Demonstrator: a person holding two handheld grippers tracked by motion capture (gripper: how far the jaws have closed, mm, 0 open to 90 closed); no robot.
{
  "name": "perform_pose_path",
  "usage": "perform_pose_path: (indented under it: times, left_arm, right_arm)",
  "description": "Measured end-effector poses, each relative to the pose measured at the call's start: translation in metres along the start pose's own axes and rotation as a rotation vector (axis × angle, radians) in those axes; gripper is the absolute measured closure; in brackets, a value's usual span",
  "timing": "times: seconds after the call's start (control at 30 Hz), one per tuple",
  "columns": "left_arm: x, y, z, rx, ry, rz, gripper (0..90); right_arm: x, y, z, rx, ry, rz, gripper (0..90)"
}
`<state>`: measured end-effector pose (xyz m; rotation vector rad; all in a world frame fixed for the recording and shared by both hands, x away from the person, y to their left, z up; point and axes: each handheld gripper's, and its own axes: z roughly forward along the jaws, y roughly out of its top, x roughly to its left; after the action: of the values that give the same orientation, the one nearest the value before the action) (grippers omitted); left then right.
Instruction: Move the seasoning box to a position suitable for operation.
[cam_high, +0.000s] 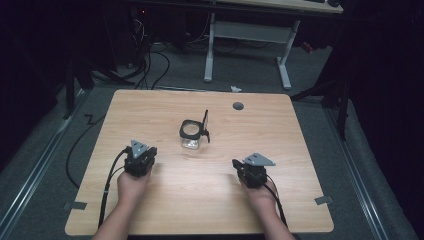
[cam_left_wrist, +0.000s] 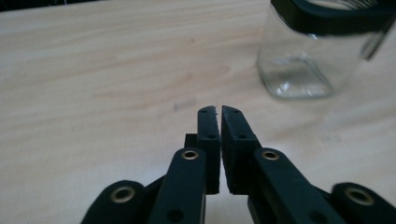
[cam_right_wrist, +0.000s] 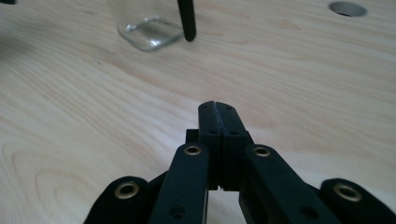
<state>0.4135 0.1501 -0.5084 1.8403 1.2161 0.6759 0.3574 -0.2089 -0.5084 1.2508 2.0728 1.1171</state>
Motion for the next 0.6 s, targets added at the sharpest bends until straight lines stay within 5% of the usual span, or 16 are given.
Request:
perform_pose_path:
  times: [0.27, 0.43, 0.6]
  left_arm:
    - [-0.009, 0.034, 0.055, 0.022, 0.001, 0.005, 89.9]
    - [-0.021, 0.034, 0.056, 0.018, -0.007, 0.016, 89.6]
    - [-0.016, 0.031, 0.042, -0.01, 0.005, 0.002, 88.1]
  right_arm:
    - [0.026, 0.041, 0.047, -0.01, 0.026, -0.031, 90.0]
    - [0.035, 0.055, 0.073, -0.012, 0.026, -0.02, 90.0]
    - [0.037, 0.06, 0.091, -0.011, 0.008, 0.006, 90.0]
